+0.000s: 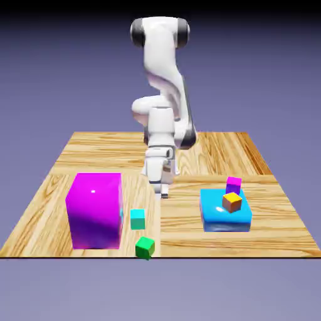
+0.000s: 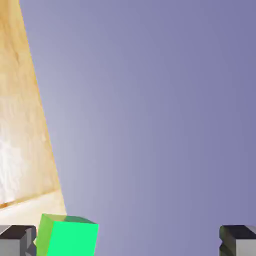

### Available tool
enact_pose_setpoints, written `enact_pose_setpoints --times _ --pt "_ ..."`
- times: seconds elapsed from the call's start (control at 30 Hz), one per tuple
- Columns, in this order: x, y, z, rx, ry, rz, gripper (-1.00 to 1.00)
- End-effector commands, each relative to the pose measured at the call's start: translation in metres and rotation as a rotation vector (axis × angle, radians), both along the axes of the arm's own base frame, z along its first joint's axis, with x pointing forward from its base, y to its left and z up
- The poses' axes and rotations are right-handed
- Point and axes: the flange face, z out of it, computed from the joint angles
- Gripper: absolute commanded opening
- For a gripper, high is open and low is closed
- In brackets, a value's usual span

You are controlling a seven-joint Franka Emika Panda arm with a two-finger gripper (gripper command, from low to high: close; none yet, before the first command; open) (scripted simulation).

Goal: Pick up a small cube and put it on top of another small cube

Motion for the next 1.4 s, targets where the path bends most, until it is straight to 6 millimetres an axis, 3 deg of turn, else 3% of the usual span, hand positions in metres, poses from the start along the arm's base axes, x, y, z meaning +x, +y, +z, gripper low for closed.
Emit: enact_pose_setpoints --times 0.0,0.47,0.73,0.8,1.0,1.03,1.07,1.1,1.3,1.37 --pt "0.001 0.000 -0.006 -0.032 0.007 0.040 0.00" --pt "0.006 -0.011 -0.077 -0.501 0.115 0.626 0.00" --pt "0.008 -0.021 -0.107 -0.783 0.194 0.985 0.00" --pt "0.008 -0.021 -0.107 -0.787 0.195 0.989 0.00" --pt "0.031 -0.032 -0.170 -0.787 0.195 0.989 0.00" --pt "0.031 -0.032 -0.170 -0.787 0.195 0.989 0.00" --pt "0.031 -0.032 -0.170 -0.787 0.195 0.989 -1.00" --pt "0.031 -0.032 -0.170 -0.787 0.195 0.989 -1.00" --pt "0.008 -0.021 -0.107 -0.787 0.195 0.990 -1.00" --pt "0.019 -0.021 -0.092 -0.712 0.196 0.835 -1.00"
